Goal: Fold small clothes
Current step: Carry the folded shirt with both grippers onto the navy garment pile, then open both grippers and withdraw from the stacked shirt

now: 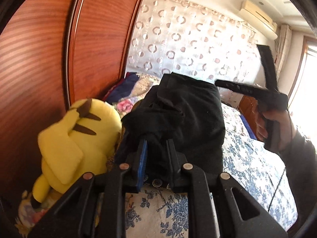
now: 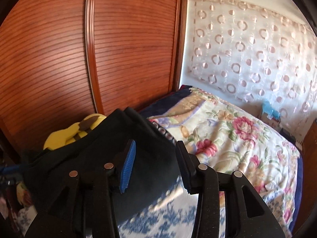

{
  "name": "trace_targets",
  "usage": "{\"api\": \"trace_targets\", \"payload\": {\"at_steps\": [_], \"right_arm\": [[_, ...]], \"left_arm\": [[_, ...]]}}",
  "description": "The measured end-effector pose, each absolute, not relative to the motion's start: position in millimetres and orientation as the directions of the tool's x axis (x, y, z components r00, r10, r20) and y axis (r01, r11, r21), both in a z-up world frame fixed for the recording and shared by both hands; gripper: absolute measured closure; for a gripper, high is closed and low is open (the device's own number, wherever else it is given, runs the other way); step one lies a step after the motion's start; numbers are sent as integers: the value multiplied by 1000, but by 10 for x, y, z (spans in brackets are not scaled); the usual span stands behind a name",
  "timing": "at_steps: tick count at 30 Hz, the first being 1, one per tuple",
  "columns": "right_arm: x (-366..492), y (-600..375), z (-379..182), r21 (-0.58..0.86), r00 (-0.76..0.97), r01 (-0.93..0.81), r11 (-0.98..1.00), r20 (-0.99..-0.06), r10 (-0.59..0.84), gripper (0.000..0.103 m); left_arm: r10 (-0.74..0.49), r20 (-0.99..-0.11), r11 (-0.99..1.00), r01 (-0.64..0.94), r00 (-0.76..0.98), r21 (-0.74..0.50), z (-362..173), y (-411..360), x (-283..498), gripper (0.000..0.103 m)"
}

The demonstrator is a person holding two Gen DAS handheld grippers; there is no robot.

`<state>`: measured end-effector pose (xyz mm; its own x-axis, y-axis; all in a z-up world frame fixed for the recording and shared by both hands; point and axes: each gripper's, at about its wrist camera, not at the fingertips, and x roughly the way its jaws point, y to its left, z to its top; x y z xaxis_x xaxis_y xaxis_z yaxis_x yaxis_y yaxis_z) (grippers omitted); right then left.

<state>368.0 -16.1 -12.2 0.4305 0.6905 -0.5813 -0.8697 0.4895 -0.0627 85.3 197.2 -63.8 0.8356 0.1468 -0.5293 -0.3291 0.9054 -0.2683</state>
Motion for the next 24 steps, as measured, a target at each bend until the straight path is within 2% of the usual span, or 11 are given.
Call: {"api": "trace_targets", "payload": {"at_steps": [11, 13, 15, 18, 24], "right_arm": [[2816, -1302, -49, 18, 471, -826, 564, -528, 707, 59], [2715, -1487, -22, 29, 489, -810, 585, -518, 702, 56], [2614, -1658, -3, 37, 499, -801, 597, -510, 701, 45], [2455, -1914, 20, 39, 527, -779, 626, -500, 687, 35], [2143, -2374, 42, 57, 570, -737, 674, -484, 664, 34]], "left_arm": [[143, -505, 948, -265, 851, -176, -364, 1448, 772, 86], [127, -513, 958, -239, 849, -160, -339, 1329, 790, 86], [105, -520, 964, -215, 848, -155, -314, 1196, 795, 86], [105, -526, 974, -195, 844, -118, -264, 986, 785, 86], [60, -529, 986, -133, 847, -100, -189, 634, 739, 86]]}}
